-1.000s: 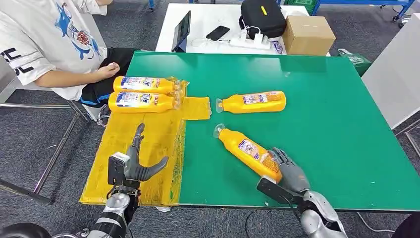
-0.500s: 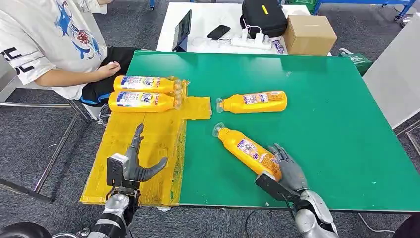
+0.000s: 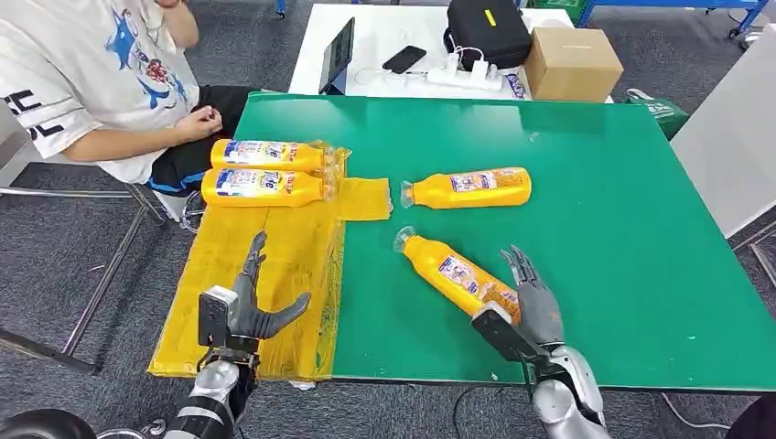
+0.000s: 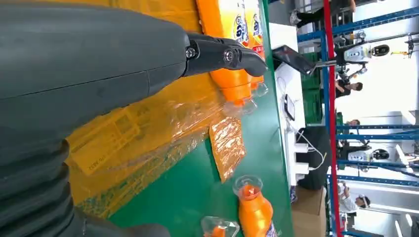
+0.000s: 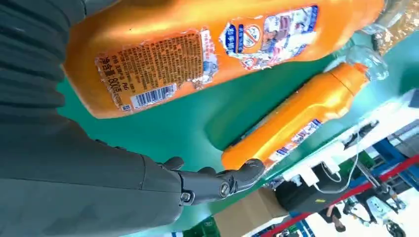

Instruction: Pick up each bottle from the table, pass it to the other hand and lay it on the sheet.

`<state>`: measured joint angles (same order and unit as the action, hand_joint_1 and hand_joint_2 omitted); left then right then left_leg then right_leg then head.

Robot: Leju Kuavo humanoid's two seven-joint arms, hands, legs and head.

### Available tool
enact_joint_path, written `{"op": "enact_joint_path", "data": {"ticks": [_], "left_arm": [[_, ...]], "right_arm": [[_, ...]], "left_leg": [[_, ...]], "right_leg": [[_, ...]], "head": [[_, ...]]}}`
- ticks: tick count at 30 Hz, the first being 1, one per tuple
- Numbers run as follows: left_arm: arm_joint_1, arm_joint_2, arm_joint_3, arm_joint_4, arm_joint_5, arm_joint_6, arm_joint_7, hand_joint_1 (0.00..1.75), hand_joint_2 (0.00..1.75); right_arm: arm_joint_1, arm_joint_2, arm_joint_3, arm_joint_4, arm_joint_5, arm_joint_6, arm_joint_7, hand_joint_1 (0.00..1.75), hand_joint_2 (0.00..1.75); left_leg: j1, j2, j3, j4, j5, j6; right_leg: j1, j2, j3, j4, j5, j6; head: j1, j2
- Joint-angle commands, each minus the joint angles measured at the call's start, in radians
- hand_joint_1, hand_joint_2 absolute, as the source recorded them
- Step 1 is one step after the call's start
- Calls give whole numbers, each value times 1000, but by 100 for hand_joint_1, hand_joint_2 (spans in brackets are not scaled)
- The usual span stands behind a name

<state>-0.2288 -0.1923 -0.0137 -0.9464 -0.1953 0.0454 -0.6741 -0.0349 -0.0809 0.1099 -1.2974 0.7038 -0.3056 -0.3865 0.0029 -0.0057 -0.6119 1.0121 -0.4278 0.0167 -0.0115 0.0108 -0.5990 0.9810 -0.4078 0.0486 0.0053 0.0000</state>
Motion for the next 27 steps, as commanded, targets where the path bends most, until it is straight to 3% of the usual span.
{"op": "enact_joint_path", "data": {"ticks": [1, 14, 27], "left_arm": [[-9, 10, -17, 32, 10, 1, 5, 0, 175], [-9, 21, -20, 45, 11, 3, 34, 0, 175], [-10, 23, -17, 57, 11, 0, 45, 0, 175]], "right_arm": [[-23, 71, -55, -12, -71, -25, -31, 0, 175], [-75, 105, -36, 174, -119, 50, 50, 0, 175], [-84, 115, -41, 208, -130, 59, 100, 0, 175]], "left_leg": [[0, 1, 2, 0, -1, -1], [1, 2, 4, -1, -1, -1], [1, 1, 2, -1, -1, -1]], "right_leg": [[0, 0, 1, 0, 0, -1], [1, 1, 3, -2, 0, -1], [1, 0, 2, -1, 0, -1]], "head": [[0, 0], [0, 0], [0, 0]]}}
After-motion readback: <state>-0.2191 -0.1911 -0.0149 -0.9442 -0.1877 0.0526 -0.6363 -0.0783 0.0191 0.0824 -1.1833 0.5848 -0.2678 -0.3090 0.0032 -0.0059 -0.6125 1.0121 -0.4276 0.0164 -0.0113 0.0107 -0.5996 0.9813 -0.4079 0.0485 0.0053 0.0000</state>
